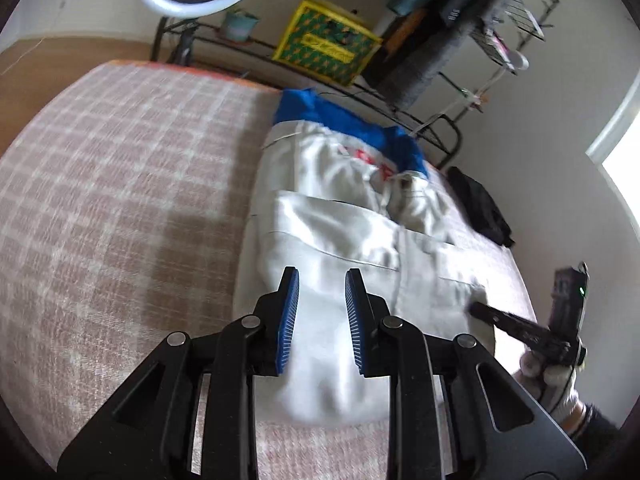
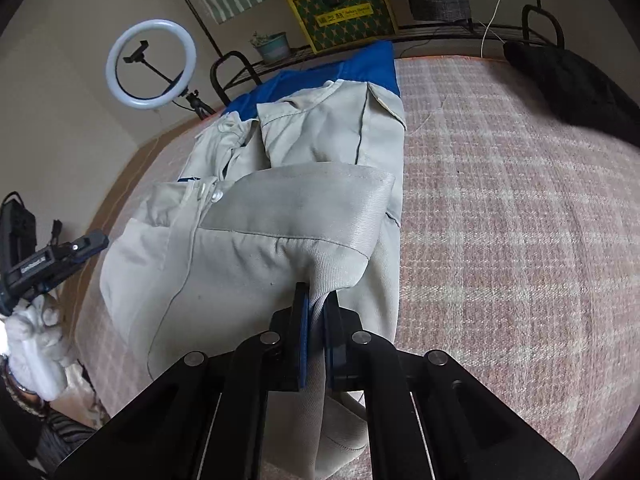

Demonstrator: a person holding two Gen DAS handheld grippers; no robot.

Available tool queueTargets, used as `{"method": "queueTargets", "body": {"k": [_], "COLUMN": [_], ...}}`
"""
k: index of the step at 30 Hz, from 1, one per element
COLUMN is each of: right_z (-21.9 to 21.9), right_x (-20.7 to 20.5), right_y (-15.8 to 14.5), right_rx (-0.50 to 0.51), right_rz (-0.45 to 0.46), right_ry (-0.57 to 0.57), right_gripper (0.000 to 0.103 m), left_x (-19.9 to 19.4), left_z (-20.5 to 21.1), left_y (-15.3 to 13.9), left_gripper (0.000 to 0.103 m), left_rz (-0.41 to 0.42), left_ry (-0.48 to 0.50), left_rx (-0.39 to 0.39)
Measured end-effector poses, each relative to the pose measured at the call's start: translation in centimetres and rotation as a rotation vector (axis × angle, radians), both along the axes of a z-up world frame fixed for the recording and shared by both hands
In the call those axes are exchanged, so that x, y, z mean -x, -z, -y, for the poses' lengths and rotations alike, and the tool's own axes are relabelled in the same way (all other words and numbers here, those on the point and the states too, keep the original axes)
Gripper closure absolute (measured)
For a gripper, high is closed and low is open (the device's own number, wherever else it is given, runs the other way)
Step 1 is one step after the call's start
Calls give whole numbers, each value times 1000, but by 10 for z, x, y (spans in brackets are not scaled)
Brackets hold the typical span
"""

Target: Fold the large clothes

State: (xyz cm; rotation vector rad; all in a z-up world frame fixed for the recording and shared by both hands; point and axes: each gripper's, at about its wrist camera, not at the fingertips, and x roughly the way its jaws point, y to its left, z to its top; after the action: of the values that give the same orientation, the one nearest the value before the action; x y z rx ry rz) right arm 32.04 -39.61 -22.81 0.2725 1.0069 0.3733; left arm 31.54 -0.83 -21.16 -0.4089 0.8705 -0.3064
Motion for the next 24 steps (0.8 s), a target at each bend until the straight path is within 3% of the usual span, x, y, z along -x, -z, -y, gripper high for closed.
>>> {"method": "queueTargets", "body": {"k": [3, 4, 7, 11, 17, 20, 24], "right_z": [-3, -3, -5, -18, -25, -23, 1], "right_x": [0, 0, 7, -2, -24, -13, 13], "right_y": [-7, -9, -25, -23, 9, -17, -65], "right_rx": [57, 75, 117, 153, 253, 280, 158], "right_rz": [7, 13, 80, 89, 29, 91, 167], "right_ry": [-2, 8, 23, -22, -33, -2, 67], "right_gripper": [95, 90, 90, 90, 89, 86, 85], "left_x": [2, -2, -14, -16, -22, -18, -1], "left_z": [19, 24, 26, 26, 2, -18, -41], "left_y": [5, 14, 47, 62, 36, 11, -27], "left_gripper": [81, 81, 81, 81, 81, 81, 81], "left_rz": [34, 18, -50, -51, -17, 29, 97], "left_ry": [43, 52, 17, -32, -109, -143, -168], "left_rx": [-106, -144, -242, -250, -198, -154, -85]}}
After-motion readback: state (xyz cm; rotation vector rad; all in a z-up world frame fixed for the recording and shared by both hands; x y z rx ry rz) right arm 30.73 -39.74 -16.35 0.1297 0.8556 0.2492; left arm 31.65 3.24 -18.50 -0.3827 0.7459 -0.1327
